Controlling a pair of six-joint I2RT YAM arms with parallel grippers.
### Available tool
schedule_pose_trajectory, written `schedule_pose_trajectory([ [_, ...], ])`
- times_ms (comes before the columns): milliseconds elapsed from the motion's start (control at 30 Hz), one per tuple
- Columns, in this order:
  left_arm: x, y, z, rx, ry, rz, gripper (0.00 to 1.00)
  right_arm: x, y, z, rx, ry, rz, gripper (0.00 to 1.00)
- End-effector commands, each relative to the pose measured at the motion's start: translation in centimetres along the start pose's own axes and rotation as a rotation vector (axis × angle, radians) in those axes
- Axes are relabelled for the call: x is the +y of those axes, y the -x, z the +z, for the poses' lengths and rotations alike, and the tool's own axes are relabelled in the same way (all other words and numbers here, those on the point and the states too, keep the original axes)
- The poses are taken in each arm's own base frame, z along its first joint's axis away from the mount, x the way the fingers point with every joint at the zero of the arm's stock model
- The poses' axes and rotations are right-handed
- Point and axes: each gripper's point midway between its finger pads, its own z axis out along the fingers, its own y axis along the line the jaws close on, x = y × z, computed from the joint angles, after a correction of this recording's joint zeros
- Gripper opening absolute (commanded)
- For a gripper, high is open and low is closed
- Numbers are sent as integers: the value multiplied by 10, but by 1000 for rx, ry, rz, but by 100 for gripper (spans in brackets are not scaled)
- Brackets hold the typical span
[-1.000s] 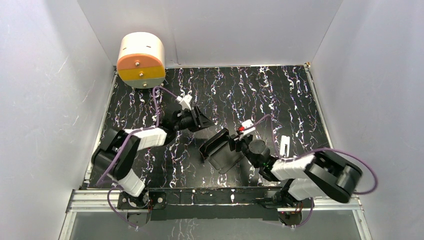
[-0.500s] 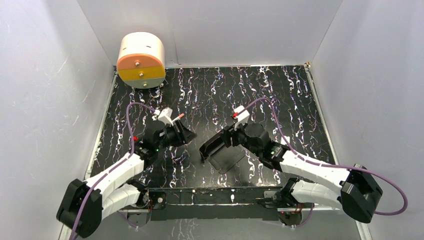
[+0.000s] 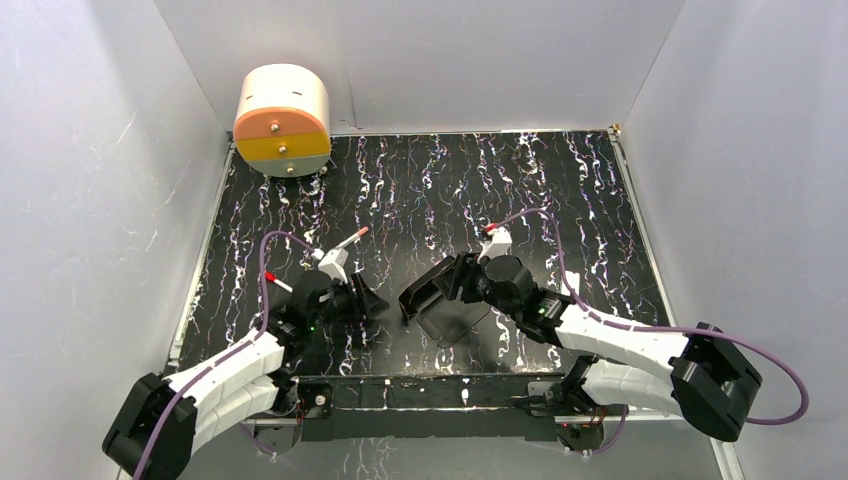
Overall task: Fold the paper box
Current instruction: Fold the paper box at the center of the board.
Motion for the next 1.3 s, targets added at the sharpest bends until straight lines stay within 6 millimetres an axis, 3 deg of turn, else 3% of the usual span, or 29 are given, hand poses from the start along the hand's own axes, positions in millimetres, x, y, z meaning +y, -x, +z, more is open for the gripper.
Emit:
schedule_pose_trajectory([
  [0, -1, -1, 8, -25, -11, 70, 45, 11, 23, 1, -143, 34, 297, 64],
  [267, -7, -5, 19, 1, -12, 145, 45, 20, 31, 12, -192, 86, 404, 59],
  [600, -10, -9, 28, 44, -32, 217, 43, 9, 18, 32, -167, 48, 472, 52],
  [767, -14, -12, 33, 63, -48, 255, 42, 13, 16, 41, -154, 89, 495, 47],
  [1100, -29, -10, 38, 73, -100, 313, 41, 0, -6, 46, -113, 64, 537, 22],
  [1267, -42, -12, 38, 69, -151, 327, 41, -7, -8, 44, -126, 44, 544, 13],
])
